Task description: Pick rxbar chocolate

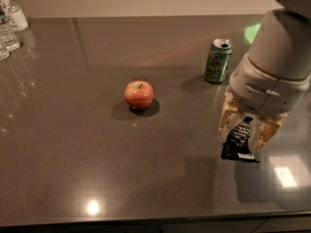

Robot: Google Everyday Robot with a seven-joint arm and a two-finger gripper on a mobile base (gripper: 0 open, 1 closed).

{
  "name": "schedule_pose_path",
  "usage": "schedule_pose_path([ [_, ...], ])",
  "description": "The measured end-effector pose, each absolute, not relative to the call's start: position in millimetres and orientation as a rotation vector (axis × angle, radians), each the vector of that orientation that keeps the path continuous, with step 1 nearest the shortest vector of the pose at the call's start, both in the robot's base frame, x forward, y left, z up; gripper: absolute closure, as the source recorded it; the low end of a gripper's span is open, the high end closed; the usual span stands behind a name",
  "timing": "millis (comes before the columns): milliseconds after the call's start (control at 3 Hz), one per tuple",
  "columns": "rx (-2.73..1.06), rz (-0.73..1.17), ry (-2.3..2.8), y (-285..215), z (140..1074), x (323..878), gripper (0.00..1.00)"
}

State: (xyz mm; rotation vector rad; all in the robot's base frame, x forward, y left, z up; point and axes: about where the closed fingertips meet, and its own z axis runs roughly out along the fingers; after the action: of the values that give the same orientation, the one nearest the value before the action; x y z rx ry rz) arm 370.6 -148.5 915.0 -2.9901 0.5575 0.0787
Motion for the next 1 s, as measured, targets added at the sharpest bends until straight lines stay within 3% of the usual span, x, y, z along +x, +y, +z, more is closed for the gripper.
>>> schedule_pose_path([
  [1000, -2.912, -0.058, 0.612, -142, 947, 395, 1.0],
])
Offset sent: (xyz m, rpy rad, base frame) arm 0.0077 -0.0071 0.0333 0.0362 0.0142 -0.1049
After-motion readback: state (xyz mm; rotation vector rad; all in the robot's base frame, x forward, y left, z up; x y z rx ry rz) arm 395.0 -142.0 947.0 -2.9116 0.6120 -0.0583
